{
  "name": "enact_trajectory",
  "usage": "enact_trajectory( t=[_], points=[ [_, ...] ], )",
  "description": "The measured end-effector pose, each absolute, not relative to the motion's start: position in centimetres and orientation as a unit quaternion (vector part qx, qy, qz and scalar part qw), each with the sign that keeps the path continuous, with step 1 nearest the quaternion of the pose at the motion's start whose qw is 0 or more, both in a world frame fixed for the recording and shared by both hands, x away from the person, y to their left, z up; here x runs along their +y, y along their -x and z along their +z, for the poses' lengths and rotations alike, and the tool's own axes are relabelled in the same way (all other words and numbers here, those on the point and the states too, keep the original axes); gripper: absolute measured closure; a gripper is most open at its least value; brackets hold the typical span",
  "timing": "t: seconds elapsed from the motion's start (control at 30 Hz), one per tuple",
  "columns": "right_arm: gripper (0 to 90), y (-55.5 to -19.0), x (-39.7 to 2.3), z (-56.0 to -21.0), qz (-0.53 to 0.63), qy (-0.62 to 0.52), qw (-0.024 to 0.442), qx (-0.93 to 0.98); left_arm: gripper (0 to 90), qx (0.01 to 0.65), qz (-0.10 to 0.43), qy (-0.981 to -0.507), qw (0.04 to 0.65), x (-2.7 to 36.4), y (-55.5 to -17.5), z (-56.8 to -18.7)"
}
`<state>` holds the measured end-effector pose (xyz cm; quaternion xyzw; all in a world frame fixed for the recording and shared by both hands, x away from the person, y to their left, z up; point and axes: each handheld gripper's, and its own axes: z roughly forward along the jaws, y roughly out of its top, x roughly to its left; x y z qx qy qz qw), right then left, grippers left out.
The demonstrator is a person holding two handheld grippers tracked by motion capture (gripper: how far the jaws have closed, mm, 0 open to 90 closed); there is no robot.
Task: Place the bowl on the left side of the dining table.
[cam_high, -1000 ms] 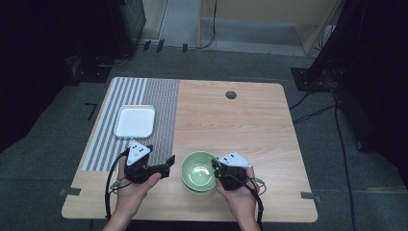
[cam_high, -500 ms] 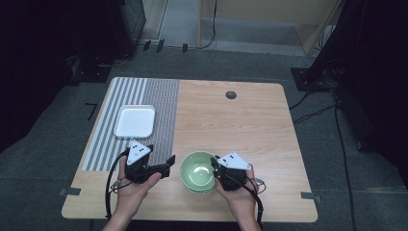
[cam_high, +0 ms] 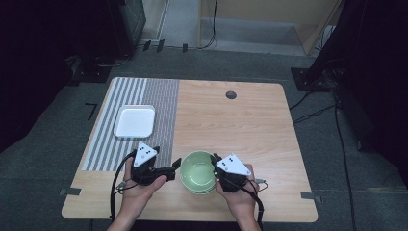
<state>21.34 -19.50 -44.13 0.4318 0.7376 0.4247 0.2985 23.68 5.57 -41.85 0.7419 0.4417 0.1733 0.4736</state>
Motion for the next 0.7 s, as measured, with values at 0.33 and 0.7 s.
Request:
enact_trajectory(
  t=[0.33, 0.7],
  points=[
    [79.1, -21.5, -19.7, -43.3, 0.387, -0.463, 0.27, 0.75, 13.5, 0.435, 0.165, -0.747, 0.475, 5.0, -23.5, -42.1],
    [84.5, -21.3, -18.9, -43.8, 0.379, -0.46, 0.29, 0.749, 13.5, 0.41, 0.155, -0.77, 0.465, 3.8, -23.1, -42.7]
  ],
)
